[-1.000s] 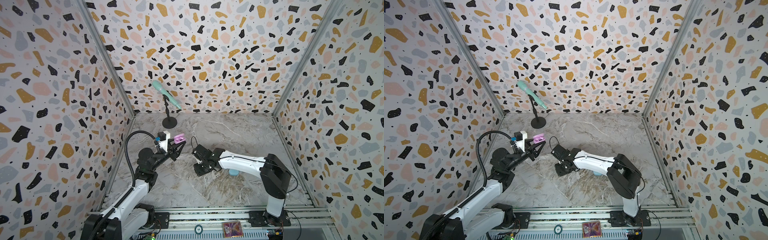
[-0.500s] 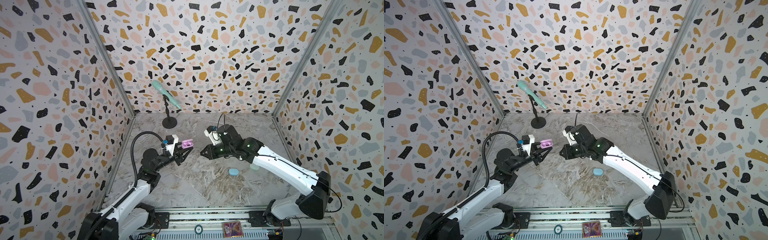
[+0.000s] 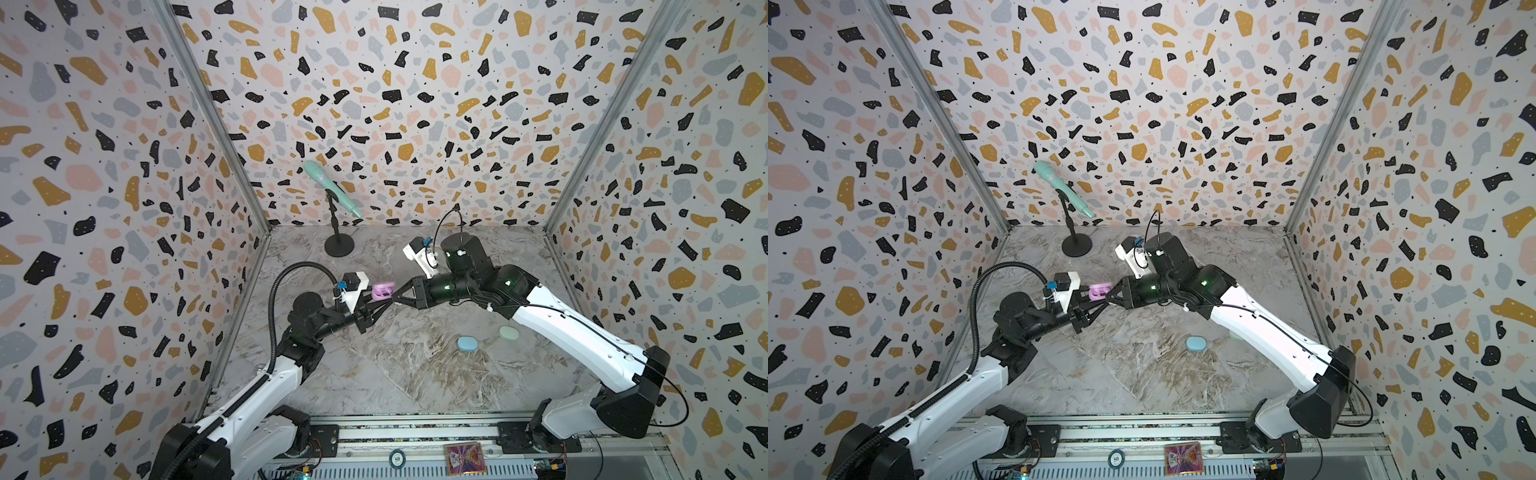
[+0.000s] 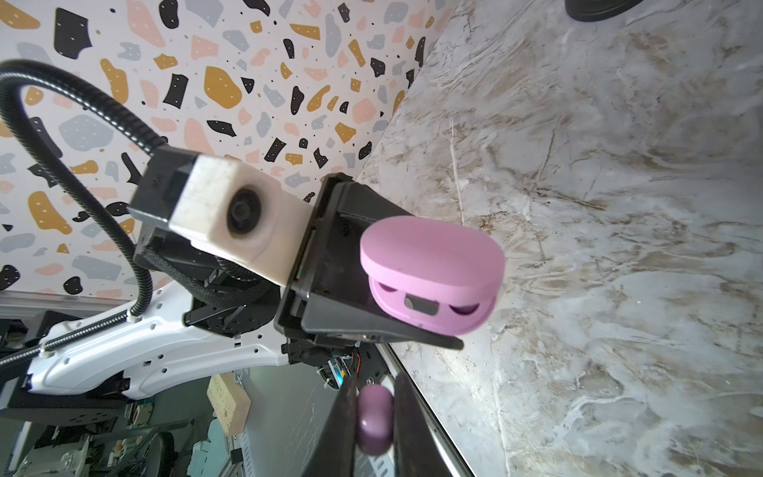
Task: Insert wireless bluetooth earbuds into charging case
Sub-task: Insert the wireless bluetooth earbud into the charging case.
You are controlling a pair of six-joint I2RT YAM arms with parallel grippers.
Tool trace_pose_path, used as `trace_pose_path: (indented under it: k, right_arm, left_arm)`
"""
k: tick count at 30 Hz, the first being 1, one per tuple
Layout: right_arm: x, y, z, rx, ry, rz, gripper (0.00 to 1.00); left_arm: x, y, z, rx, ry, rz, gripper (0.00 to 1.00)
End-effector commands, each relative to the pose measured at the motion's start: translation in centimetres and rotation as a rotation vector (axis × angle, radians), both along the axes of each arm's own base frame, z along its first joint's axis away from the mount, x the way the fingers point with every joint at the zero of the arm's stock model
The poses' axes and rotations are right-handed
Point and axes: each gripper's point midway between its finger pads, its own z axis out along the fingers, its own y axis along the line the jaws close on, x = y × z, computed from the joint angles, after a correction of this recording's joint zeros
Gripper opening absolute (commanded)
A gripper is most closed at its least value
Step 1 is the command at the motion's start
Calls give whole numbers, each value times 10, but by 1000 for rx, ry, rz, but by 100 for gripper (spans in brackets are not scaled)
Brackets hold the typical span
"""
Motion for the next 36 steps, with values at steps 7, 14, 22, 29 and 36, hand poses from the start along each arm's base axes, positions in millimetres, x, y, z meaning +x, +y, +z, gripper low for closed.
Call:
trace_pose_path:
  k: [7, 14, 22, 29, 36]
  right_arm:
    - [-1, 8, 8, 13, 8, 45, 6]
    - [2, 7, 6, 3, 7, 32, 6]
    - [15, 11, 17, 23, -13, 3, 6]
    - [10, 14, 16, 64, 18, 4, 5]
    - [6, 12, 21, 144, 38, -27, 6]
  left_arm:
    - [-10, -4, 31, -14, -114, -24, 4]
    - [-12, -6, 33, -15, -121, -35, 4]
    - [-25, -14, 28, 26, -136, -68, 4]
    - [-31, -13, 42, -29, -181, -53, 4]
    - [-38, -19, 51, -83, -216, -57, 3]
